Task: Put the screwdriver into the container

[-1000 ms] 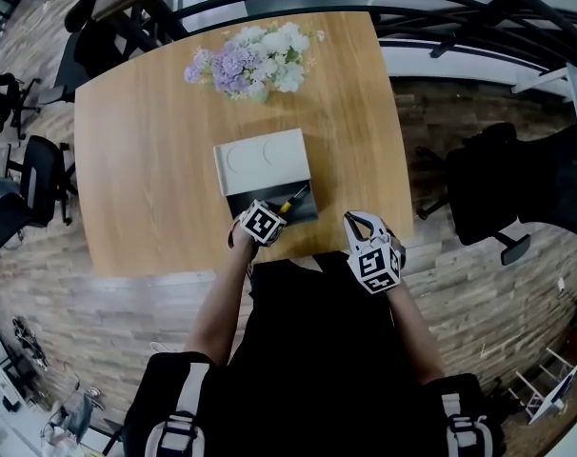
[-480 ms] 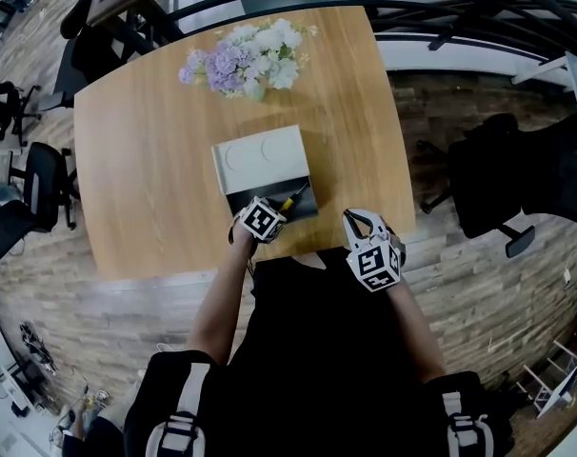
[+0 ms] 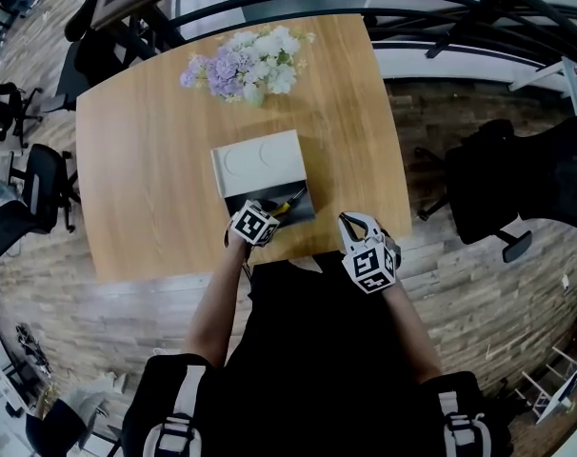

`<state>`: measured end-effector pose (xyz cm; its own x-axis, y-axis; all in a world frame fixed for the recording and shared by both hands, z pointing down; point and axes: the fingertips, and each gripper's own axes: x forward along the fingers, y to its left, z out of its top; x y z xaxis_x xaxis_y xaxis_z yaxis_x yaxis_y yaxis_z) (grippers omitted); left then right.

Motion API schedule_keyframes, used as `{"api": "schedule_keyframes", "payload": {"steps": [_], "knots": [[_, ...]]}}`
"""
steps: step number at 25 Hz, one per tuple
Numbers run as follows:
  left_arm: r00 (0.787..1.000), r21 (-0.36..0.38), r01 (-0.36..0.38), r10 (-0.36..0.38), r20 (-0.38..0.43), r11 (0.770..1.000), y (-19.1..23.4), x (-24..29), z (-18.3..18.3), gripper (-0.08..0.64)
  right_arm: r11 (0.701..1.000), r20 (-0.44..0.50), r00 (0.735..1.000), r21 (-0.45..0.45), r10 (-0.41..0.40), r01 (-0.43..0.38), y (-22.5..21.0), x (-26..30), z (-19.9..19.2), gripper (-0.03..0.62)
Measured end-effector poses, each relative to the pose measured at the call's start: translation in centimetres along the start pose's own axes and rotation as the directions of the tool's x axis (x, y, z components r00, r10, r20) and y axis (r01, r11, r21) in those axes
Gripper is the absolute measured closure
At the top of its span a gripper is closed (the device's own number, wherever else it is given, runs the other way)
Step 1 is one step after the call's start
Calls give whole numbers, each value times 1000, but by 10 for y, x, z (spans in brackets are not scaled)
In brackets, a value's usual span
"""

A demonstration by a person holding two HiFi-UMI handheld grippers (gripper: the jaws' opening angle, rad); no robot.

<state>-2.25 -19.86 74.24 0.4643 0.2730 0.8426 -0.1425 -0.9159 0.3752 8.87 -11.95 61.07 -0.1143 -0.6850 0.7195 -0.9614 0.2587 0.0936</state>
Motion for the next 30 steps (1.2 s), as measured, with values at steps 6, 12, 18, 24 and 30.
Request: {"api": "schedule_keyframes", "payload": {"steps": [6, 12, 18, 24, 30], "knots": [[996, 0, -51, 51, 72, 999, 5, -15, 4, 410, 999, 18, 1000, -27, 20, -19, 3, 2, 5, 566], [952, -13, -225, 223, 208, 974, 18, -56, 13, 505, 995, 45, 997, -78, 58, -54, 7, 7, 19, 566], [884, -76, -354, 360, 298, 932, 22, -98, 12, 537, 987, 75, 992, -129, 101, -91, 13, 11, 31, 566], [823, -168, -362, 399, 404, 917, 0, -132, 12, 538, 973, 93, 983, -182, 158, -140, 23, 15, 39, 566], [774, -192, -388, 432, 463, 901, -29, -151, 11, 538, 951, 115, 967, -240, 226, -194, 33, 21, 47, 566]]}}
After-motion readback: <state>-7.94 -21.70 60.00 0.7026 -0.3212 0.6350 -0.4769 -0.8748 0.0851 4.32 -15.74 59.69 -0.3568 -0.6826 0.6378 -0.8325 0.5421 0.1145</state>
